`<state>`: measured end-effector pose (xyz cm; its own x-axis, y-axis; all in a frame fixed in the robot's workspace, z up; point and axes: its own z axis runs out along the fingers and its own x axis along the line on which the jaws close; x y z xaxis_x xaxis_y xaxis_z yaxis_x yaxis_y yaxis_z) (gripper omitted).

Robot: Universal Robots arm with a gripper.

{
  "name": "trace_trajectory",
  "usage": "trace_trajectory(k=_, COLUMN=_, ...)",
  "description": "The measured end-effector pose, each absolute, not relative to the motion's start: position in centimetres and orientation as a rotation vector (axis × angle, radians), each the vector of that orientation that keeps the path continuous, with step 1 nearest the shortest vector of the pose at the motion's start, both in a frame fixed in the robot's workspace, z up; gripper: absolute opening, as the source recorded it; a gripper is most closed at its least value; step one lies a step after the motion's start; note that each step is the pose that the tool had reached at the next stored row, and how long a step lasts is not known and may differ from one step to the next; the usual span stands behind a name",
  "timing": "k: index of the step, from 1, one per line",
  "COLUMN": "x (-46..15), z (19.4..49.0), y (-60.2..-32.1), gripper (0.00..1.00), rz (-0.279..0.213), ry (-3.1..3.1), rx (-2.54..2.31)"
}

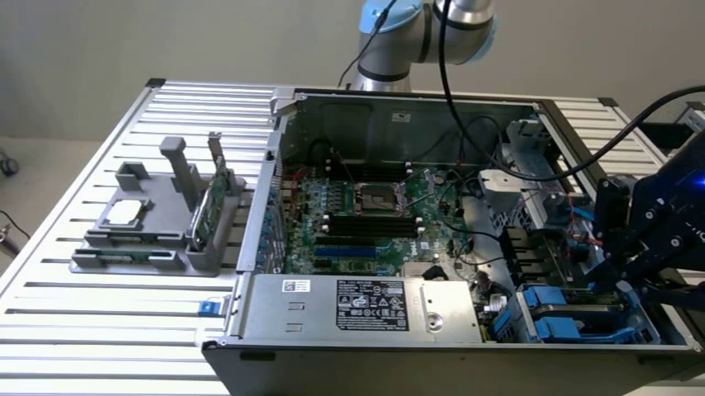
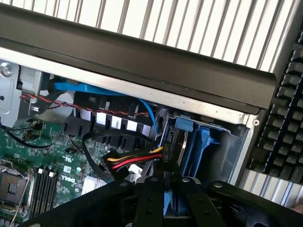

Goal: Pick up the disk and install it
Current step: 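Insert the disk into the insertion slot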

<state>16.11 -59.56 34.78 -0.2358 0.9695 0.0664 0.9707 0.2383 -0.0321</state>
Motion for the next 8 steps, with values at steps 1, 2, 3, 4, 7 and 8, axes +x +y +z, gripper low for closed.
trace_trajectory(k=1, x=16.11, z=34.78, y=-59.55, gripper=0.17, rz=-0.024, ry=-2.405, rx=-1.907)
trace_trajectory(k=2, x=16.11, z=34.78, y=-59.55, gripper=0.17, rz=-0.025, ry=-2.394, rx=-1.921)
trace_trajectory(k=3, x=16.11, z=34.78, y=-59.55, gripper=0.17, rz=-0.025, ry=-2.381, rx=-1.937)
trace_trajectory(k=4, x=16.11, z=34.79, y=-59.55, gripper=0.17, rz=-0.025, ry=-2.368, rx=-1.953)
trace_trajectory(k=7, x=16.11, z=34.80, y=-59.55, gripper=0.17, rz=-0.026, ry=-2.328, rx=-2.001)
trace_trajectory(k=8, x=16.11, z=34.80, y=-59.55, gripper=0.17, rz=-0.027, ry=-2.314, rx=-2.016)
